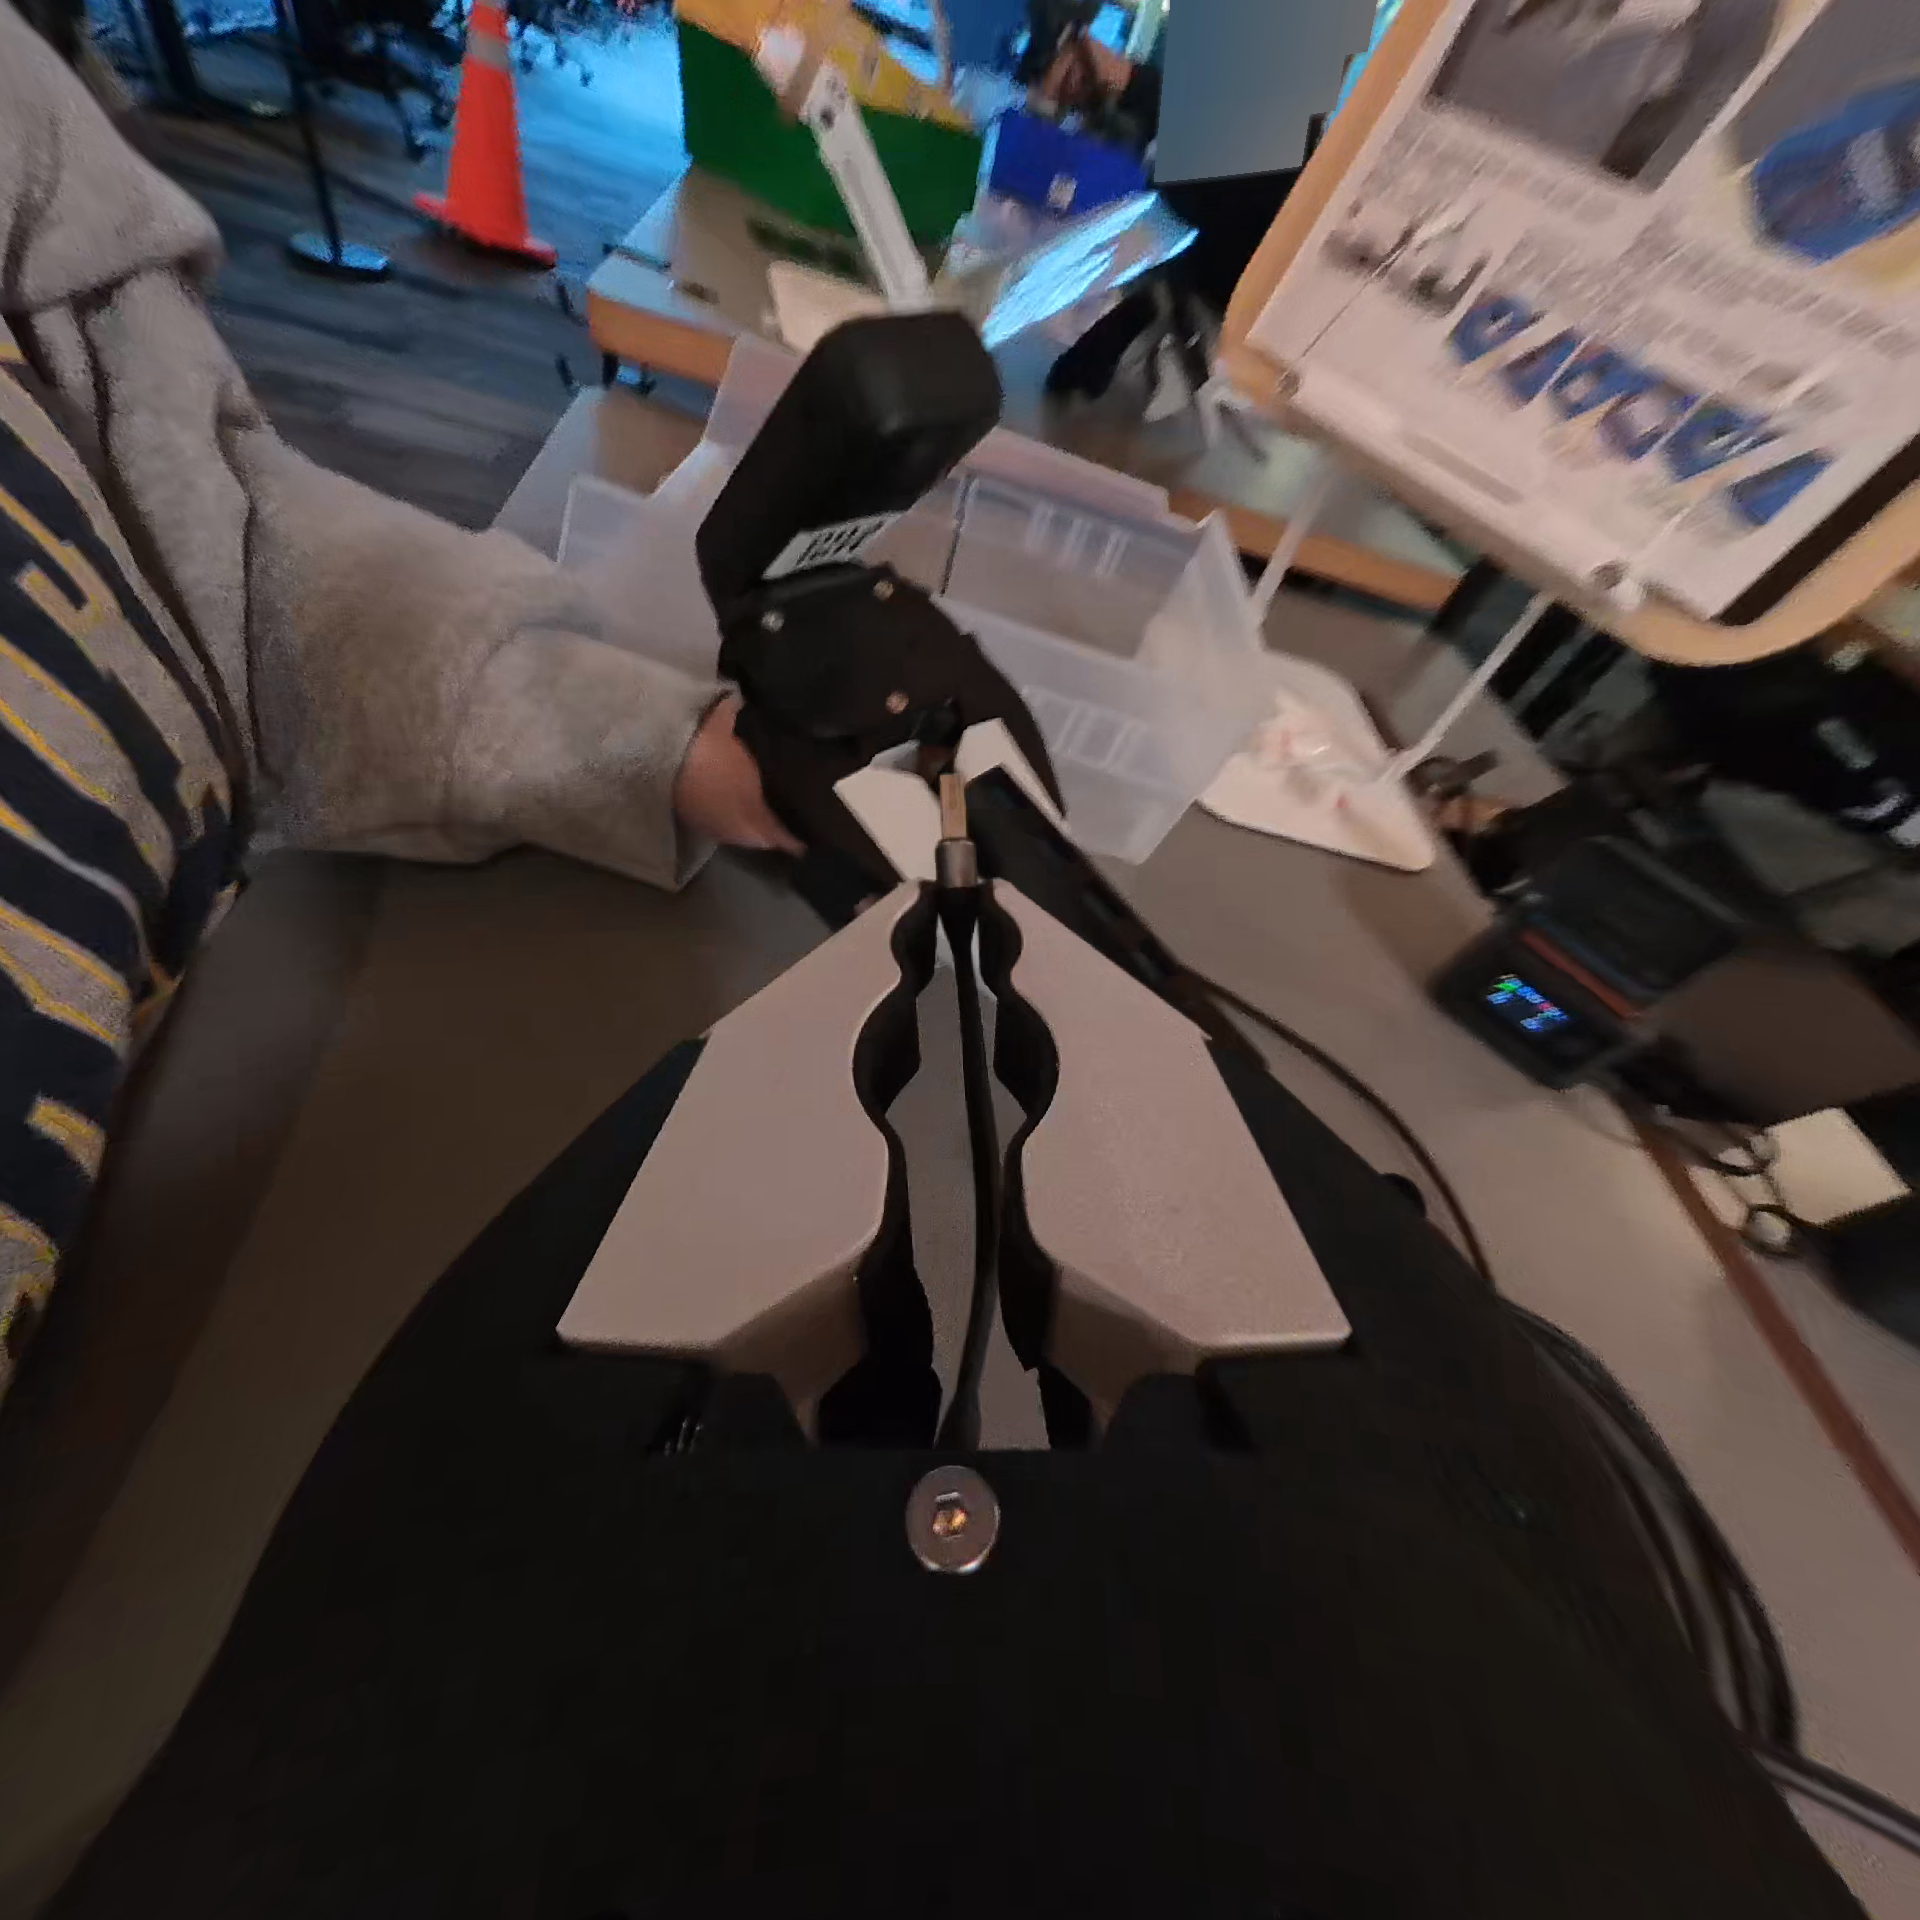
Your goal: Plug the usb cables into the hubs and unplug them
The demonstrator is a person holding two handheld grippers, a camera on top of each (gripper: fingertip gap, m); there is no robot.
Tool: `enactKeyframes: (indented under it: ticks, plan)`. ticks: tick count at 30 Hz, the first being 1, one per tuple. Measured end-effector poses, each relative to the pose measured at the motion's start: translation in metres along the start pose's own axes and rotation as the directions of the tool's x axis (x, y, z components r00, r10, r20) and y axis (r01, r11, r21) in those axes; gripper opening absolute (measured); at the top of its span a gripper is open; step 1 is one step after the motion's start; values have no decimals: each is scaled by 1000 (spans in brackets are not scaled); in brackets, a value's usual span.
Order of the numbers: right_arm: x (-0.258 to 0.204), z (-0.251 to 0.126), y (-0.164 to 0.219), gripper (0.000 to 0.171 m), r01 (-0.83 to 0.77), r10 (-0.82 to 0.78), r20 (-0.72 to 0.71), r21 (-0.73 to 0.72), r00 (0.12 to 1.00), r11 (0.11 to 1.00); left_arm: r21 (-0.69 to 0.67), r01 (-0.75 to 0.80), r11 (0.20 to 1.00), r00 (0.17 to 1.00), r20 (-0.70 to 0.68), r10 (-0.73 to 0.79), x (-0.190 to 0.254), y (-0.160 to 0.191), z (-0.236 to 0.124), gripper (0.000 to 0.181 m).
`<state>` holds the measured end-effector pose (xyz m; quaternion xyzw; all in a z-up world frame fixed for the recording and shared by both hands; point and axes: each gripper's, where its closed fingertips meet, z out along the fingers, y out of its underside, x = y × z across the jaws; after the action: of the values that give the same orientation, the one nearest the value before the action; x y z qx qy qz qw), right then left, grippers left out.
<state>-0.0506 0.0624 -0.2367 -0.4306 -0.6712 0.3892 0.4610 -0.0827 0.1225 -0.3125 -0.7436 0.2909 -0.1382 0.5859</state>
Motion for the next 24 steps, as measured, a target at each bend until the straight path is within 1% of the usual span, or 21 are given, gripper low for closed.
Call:
enactKeyframes:
  ticks: [2, 4, 9, 13, 15, 17, 18, 20, 21, 22, 24]
  plan:
    - [3, -10, -7, 5, 20, -19, -41, 37, 999, 999, -5, -34, 999, 999, -2, 34, 5, -1, 2, 4]
    - [3, -15, -8, 6, 29, -26, -58, 45, 998, 999, -7, -60, 998, 998, -5, 60, 9, -1, 3, 4]
    - [4, -18, -4, 5, 26, -25, -73, 15, 997, 1000, -27, -68, 997, 997, -46, 67, 17, 3, 7, 4]
    - [8, -16, 9, 6, 26, -34, -115, -70, 993, 997, -68, -98, 993, 995, -36, 95, 17, 9, 8, 3]
    - [10, -15, 15, 5, 50, -68, -143, -125, 987, 991, -80, -121, 989, 992, -42, 118, 20, 10, 9, 4]
    - [13, -14, 22, 5, 101, -139, -179, -205, 974, 974, -85, -119, 989, 991, -67, 114, 25, 12, 11, 4]
    - [15, -15, 25, 5, 147, -200, -195, -254, 960, 956, -85, -113, 990, 991, -81, 106, 28, 12, 11, 4]
    - [20, -17, 27, 5, 280, -372, -212, -367, 904, 887, -86, -90, 992, 988, -134, 78, 36, 11, 12, 4]
    - [22, -19, 26, 5, 366, -479, -198, -425, 855, 828, -86, -65, 994, 983, -177, 49, 41, 11, 12, 4]
    - [23, -20, 25, 5, 456, -591, -168, -484, 789, 747, -88, -32, 996, 974, -224, 12, 47, 11, 11, 4]
    - [25, -25, 21, 6, 623, -790, -56, -582, 611, 522, -104, 36, 994, 937, -344, -70, 62, 9, 8, 3]
